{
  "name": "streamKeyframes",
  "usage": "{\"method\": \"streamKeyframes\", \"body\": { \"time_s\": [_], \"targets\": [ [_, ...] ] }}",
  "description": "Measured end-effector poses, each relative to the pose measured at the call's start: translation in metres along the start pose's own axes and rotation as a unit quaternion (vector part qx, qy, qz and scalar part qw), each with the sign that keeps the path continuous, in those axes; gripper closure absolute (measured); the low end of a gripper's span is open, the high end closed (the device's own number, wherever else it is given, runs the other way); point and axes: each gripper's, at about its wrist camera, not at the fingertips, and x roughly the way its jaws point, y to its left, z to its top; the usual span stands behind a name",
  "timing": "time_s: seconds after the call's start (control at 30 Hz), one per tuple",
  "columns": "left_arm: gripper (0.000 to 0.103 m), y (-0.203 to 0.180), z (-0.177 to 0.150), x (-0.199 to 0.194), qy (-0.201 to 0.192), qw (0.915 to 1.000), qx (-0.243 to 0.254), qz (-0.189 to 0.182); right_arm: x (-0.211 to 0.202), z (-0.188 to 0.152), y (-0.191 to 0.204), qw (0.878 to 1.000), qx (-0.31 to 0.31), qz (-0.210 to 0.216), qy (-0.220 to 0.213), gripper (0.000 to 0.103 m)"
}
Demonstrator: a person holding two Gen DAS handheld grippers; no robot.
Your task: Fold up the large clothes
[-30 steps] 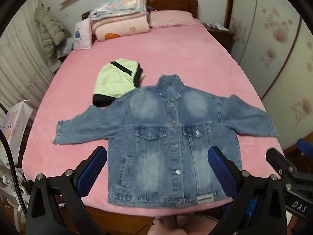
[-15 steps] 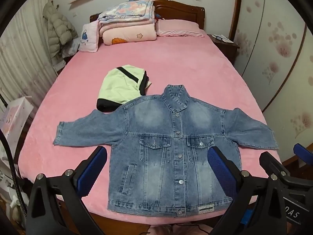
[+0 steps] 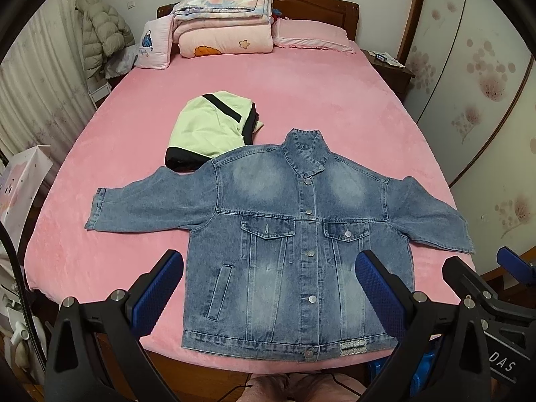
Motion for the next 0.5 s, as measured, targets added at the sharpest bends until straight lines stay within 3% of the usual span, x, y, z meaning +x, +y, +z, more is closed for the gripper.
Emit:
{"method": "streamKeyframes", "body": {
  "time_s": [0.5],
  "targets": [
    [0.001, 0.012, 0.004, 0.007, 0.002, 1.0, -0.003, -0.004, 0.01, -0.003, 0.012, 1.0, 0.003, 0.014, 0.008, 0.001]
  ]
}}
